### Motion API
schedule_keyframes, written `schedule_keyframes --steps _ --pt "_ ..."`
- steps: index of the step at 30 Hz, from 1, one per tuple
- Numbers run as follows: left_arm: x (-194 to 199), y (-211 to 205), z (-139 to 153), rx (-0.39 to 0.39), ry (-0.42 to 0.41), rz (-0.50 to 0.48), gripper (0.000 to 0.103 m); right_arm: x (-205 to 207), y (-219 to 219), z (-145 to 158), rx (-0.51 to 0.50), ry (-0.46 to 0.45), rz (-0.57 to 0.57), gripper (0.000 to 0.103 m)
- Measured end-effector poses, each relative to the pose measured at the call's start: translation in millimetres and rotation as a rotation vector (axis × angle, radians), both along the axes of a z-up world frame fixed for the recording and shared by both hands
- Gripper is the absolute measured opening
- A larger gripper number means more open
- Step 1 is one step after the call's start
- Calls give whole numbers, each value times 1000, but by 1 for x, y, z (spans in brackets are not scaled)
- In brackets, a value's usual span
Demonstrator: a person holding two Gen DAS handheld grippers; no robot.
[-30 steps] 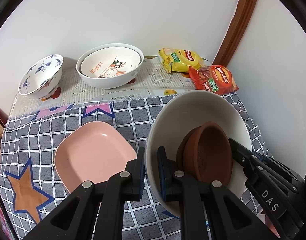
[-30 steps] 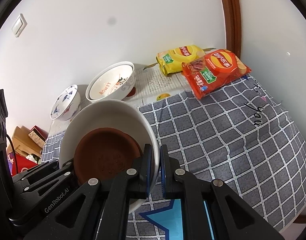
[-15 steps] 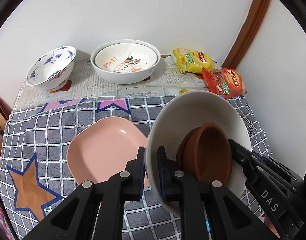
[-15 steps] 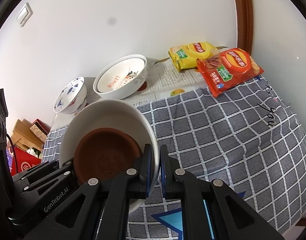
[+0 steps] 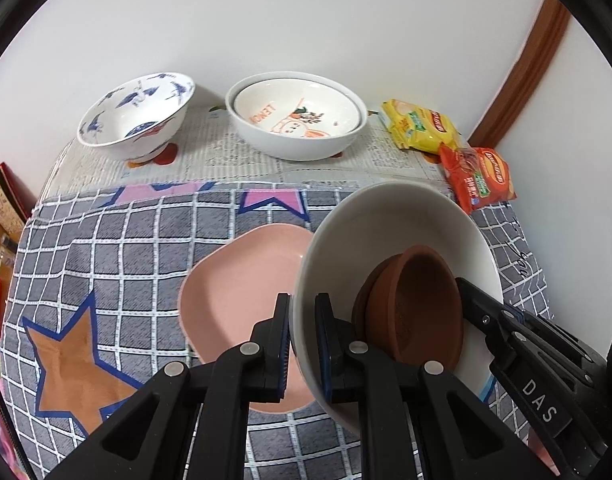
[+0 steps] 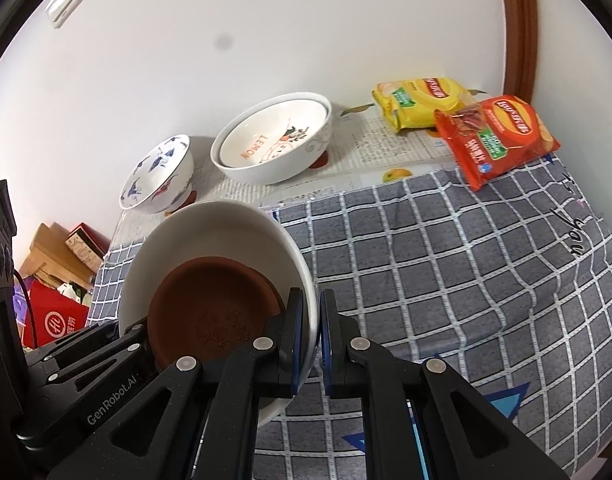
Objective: Organize plates and bowls
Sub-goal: 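Lower the white bowl onto the pink plate stack with both tools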
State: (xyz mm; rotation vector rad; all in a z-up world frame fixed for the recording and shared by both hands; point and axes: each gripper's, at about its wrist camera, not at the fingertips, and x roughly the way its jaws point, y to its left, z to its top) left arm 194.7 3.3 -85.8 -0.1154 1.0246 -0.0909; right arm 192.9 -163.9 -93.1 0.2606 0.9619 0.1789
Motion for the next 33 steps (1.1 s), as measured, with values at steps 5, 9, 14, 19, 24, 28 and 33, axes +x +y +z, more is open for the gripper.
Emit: schedule_keyframes --steps 5,9,14,19,24,28,33 --pt "1 14 -3 -4 6 19 12 3 16 -2 -5 5 20 8" --pt "2 23 -4 3 6 27 12 6 26 -5 -5 10 33 8" --pt "3 36 -9 4 13 45 12 9 39 -9 -3 18 51 8" --pt "5 48 -18 3 28 59 12 15 50 -17 -3 32 68 8" --pt "10 53 -34 -1 57 67 12 21 56 -31 -3 62 74 8" --pt "14 54 -46 -2 79 69 12 27 59 -45 -6 91 80 8" --pt "21 52 -63 6 106 65 12 34 60 -62 -5 125 77 8"
